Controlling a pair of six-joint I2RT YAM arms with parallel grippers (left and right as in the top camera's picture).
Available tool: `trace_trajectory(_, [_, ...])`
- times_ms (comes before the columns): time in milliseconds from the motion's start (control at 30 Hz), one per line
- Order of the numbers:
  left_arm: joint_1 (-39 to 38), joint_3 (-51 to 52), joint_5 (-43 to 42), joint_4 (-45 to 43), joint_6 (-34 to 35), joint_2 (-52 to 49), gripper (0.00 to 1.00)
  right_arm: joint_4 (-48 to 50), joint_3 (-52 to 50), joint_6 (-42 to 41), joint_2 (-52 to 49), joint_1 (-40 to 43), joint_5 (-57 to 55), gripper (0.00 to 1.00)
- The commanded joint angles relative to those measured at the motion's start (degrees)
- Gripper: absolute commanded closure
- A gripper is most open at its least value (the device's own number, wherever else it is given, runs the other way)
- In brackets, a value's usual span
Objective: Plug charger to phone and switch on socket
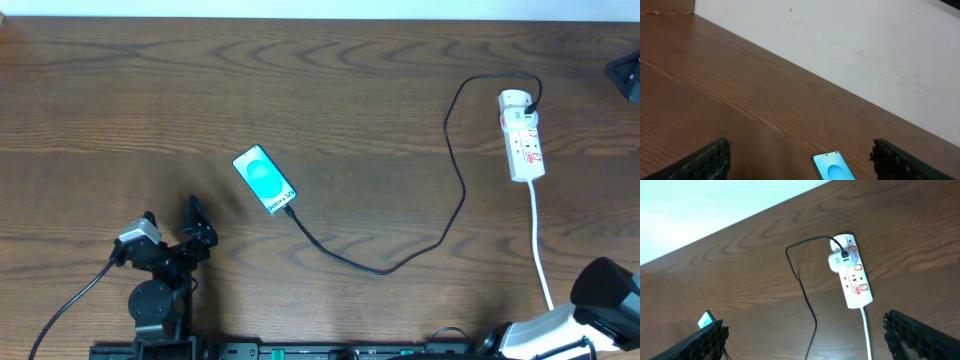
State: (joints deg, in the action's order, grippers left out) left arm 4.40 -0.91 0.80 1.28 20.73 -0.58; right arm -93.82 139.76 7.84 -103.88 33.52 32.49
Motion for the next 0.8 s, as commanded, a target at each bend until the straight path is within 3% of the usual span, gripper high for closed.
trace_trajectory(0, [0.2,0.63,1.38,2.82,-1.01,0.31,0.1,-0.33,0.22,0.59,-0.17,-0.61,-1.6,0.01])
trace_trajectory(133, [0.2,0.63,1.38,2.82,-1.01,0.31,0.1,2.08,-0.22,0.61,1.01,-1.46,-2.19,0.01])
trace_trajectory(267, [0.2,0.63,1.38,2.82,-1.01,0.31,0.1,12.39,-5.27,1.77,5.18,-6.54,-2.4,0.01])
trace_trajectory(567, [0.2,0.63,1.38,2.82,-0.98,0.31,0.1,42.45,-37.0,16.13,23.1,-22.32,-9.46,0.01])
trace_trajectory(767, [0.2,0.63,1.38,2.82,-0.98,0.31,0.1,58.93,-57.83,20.13,35.45,-26.71,-9.7,0.01])
